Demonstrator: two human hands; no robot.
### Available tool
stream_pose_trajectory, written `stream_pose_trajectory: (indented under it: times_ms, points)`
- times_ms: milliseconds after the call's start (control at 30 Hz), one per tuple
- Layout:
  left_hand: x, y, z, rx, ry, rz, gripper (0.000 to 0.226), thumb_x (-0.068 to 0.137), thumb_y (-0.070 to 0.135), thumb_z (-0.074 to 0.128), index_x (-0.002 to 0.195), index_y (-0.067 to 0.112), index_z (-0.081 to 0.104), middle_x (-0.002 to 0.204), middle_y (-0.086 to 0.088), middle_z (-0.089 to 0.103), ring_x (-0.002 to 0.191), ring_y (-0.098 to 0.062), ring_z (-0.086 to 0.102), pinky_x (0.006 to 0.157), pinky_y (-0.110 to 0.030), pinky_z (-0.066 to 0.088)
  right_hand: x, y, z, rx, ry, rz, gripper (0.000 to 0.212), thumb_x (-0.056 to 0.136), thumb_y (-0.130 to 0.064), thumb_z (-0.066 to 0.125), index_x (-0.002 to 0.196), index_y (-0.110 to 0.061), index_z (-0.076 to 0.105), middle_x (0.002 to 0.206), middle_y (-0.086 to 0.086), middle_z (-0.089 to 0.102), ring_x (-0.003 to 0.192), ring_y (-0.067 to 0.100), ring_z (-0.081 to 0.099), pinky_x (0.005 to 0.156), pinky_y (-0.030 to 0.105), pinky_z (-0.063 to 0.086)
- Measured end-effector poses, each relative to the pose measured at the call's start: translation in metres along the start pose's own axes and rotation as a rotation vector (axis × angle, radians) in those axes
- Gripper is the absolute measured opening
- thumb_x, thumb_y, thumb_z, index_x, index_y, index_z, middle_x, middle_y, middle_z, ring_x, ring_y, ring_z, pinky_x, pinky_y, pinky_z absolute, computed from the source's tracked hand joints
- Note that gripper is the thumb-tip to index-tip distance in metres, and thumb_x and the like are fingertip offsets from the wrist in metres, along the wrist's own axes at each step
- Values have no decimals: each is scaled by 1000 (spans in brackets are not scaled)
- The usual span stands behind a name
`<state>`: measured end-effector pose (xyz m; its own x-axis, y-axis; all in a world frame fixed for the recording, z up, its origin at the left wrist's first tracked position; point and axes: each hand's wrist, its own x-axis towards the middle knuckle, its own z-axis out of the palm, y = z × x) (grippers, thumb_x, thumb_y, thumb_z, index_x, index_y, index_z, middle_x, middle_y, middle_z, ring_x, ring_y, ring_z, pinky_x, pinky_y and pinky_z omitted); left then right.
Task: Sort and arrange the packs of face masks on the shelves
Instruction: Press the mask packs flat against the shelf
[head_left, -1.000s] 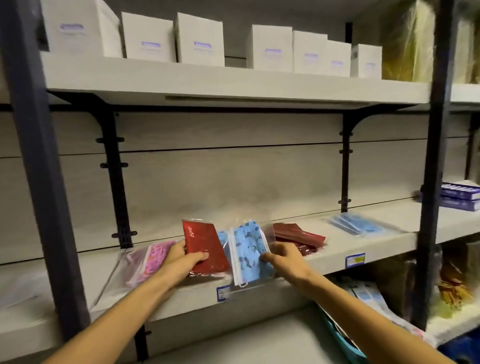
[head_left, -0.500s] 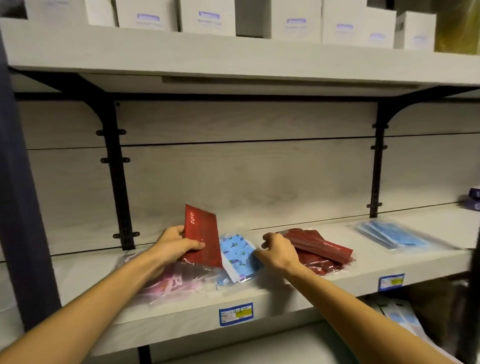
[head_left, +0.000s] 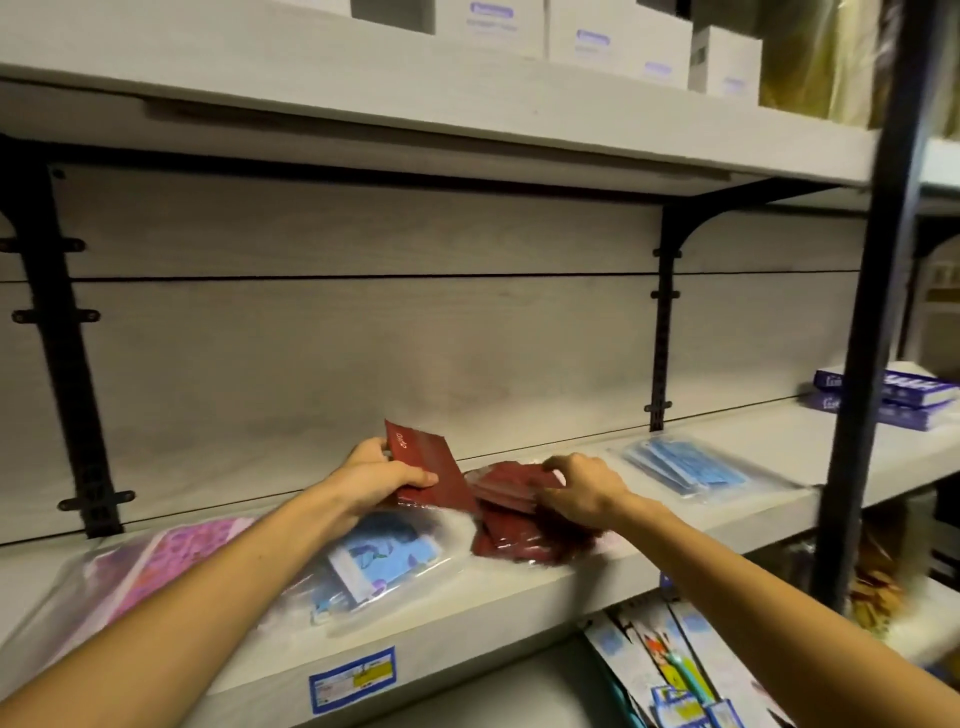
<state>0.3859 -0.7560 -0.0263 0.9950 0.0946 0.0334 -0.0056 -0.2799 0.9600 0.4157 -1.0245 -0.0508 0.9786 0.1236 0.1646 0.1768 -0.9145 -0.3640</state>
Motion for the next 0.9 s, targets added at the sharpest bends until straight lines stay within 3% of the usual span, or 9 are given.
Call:
stream_pose_trajectory:
  times_ms: [133, 233, 300, 367, 500, 667, 767, 900]
  points:
    - [18, 10, 48, 38, -31, -8, 57, 70, -1, 86, 117, 10, 56, 109, -9, 73, 96, -25, 73, 84, -38, 61, 17, 37, -4, 206, -80, 4, 32, 101, -34, 51, 114, -12, 71, 113, 10, 72, 105, 30, 66, 92, 36, 52]
    - [27, 7, 81, 149, -37, -41, 44, 73, 3, 85, 106, 14, 59, 101, -9, 73, 83, -19, 73, 69, -30, 62, 30, 60, -4, 392, -52, 12, 39, 103, -31, 50, 111, 1, 69, 112, 17, 72, 105, 35, 66, 96, 46, 52]
    - [32, -1, 96, 352, -17, -19, 37, 74, 17, 85, 100, 22, 60, 101, -3, 74, 86, -16, 71, 77, -31, 60, 36, 72, 1, 501, -59, 2, 36, 103, -33, 51, 109, -3, 70, 109, 14, 73, 100, 32, 69, 93, 48, 55]
    - [32, -3, 107, 599, 19, 22, 35, 71, 40, 81, 99, 33, 62, 103, 7, 72, 94, -14, 68, 86, -32, 56, 39, 79, 9, 562, -67, -45, 30, 100, -40, 54, 107, -16, 70, 100, 1, 75, 91, 20, 71, 86, 42, 59]
    - [34, -2, 117, 729, 57, 38, 58, 60, 64, 69, 113, 45, 61, 110, 10, 64, 99, -13, 64, 86, -31, 54, 49, 86, 23, 554, -62, -146, 56, 79, -75, 54, 117, -37, 69, 105, -15, 74, 94, 5, 70, 92, 38, 57]
    - [26, -1, 129, 733, 86, 8, 71, 69, 59, 70, 134, 41, 51, 133, 10, 56, 115, -13, 59, 99, -32, 49, 48, 79, 23, 409, -34, -176, 47, 85, -62, 62, 126, -38, 65, 116, -17, 71, 104, 8, 67, 93, 32, 53]
    - [22, -1, 134, 810, 183, 7, 82, 83, 56, 70, 149, 22, 36, 151, 1, 37, 136, -21, 44, 107, -30, 39, 48, 80, 23, 387, -24, -175, 45, 87, -58, 62, 126, -35, 65, 121, -12, 70, 109, 13, 66, 92, 31, 51]
    - [7, -1, 124, 1068, 273, 155, 73, 99, 57, 43, 157, 17, 24, 166, -4, 18, 151, -23, 23, 121, -37, 23, 44, 83, 22, 283, 66, -264, 45, 98, -60, 41, 127, -33, 63, 134, -4, 61, 123, 19, 56, 99, 37, 48]
